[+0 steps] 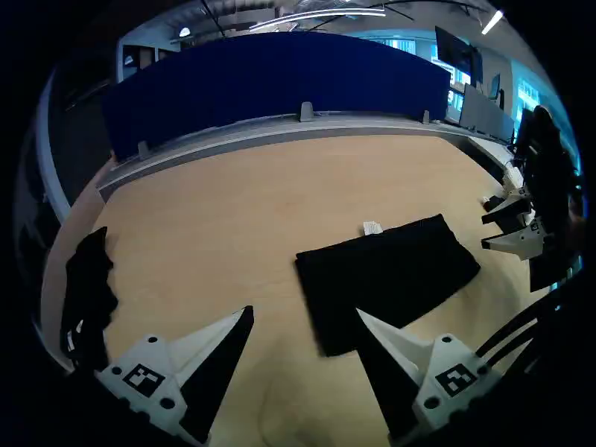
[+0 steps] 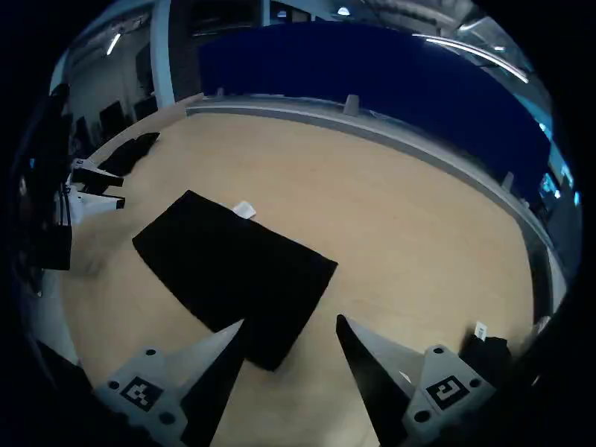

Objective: Fold towel

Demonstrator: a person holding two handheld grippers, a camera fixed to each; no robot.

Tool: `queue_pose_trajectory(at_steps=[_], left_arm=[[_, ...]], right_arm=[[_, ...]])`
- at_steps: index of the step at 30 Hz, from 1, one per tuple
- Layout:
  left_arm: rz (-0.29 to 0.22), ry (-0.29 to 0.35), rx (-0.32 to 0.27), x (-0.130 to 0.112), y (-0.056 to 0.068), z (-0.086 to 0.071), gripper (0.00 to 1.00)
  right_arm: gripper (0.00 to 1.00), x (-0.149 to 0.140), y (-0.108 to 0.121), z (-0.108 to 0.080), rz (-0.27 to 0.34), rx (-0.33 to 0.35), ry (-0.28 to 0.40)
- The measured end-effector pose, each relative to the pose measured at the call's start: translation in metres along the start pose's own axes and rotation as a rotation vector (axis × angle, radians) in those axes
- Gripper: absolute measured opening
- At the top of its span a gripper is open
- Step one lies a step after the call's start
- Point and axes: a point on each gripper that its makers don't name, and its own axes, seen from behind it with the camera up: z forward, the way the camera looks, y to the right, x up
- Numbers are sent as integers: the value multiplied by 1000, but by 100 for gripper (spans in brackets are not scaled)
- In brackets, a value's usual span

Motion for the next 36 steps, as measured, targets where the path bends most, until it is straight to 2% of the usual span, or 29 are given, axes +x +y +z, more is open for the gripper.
queue_pose_trajectory(at_steps=[5,12,20,28,36], left_arm=[[-29,-2,19,-11,-4,-18,91],[-62,2,46,-18,-11,-34,92],[-82,-10,74,-29,-18,-56,91],[-126,-16,99,-44,-26,-78,91],[-143,-23,123,-55,-33,-96,92]], right_arm=[[86,-1,-7,-4,-36,25,0],[86,-6,-15,-5,-93,59,-22],[86,-24,-22,1,-155,89,-69],[86,-44,-24,11,-173,97,-106],[72,-55,-24,18,-178,104,-146]])
